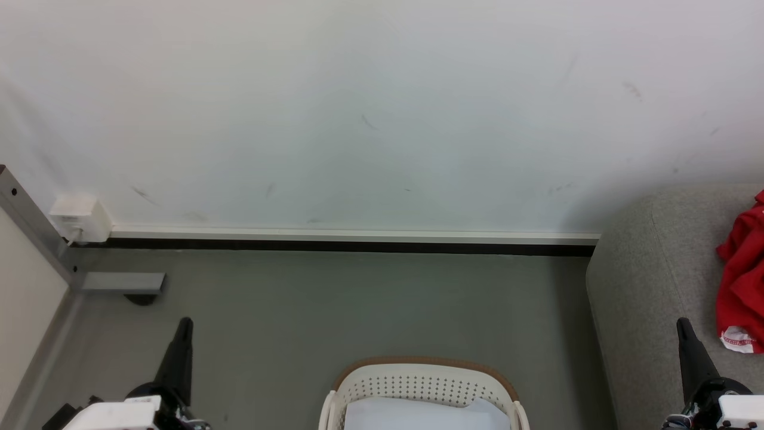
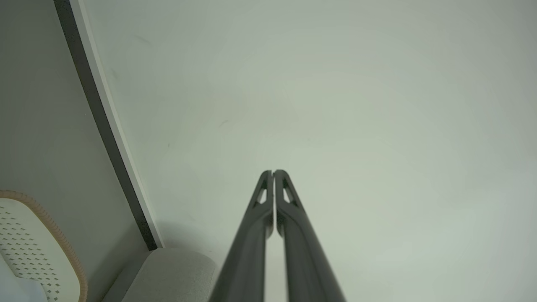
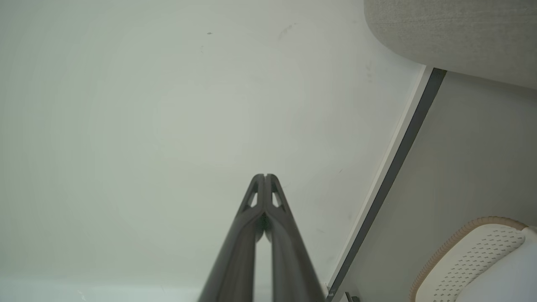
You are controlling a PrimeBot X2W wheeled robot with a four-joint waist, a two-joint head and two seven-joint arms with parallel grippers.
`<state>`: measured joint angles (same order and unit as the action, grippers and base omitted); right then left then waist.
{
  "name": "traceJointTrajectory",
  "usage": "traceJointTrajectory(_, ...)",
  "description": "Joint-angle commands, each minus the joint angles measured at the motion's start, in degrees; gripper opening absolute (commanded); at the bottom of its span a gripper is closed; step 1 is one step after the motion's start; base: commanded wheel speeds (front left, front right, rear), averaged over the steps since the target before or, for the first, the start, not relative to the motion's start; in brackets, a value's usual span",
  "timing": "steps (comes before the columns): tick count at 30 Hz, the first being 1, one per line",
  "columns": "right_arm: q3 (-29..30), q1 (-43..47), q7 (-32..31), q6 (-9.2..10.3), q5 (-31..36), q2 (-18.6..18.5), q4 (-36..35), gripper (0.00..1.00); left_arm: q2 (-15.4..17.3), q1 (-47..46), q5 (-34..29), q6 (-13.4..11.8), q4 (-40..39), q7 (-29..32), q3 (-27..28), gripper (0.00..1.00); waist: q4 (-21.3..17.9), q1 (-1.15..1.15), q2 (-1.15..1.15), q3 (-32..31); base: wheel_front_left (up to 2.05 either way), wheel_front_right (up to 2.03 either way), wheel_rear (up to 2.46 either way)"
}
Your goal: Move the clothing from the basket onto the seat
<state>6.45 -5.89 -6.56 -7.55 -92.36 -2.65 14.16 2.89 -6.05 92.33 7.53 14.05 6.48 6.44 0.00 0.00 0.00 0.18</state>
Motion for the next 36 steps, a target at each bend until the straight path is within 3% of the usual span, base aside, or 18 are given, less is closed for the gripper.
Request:
traceJointTrajectory(1, 0.20, -0.73, -0.16, 0.13, -0.11, -0.42, -0.27, 0.00, 0.09, -0.46, 0.35, 0.13, 0.05, 0.11, 0.17, 0.00, 0.00, 0.00, 0.00, 0.00, 0.00, 0.00, 0.00)
traceJointTrajectory(36, 0.19, -0.73, -0.15, 0.13, -0.11, -0.42, -0.26, 0.00, 0.04, -0.46, 0.23, 0.13, 0.04, 0.22, 0.25, 0.00, 0.00, 0.00, 0.00, 0.00, 0.00, 0.00, 0.00)
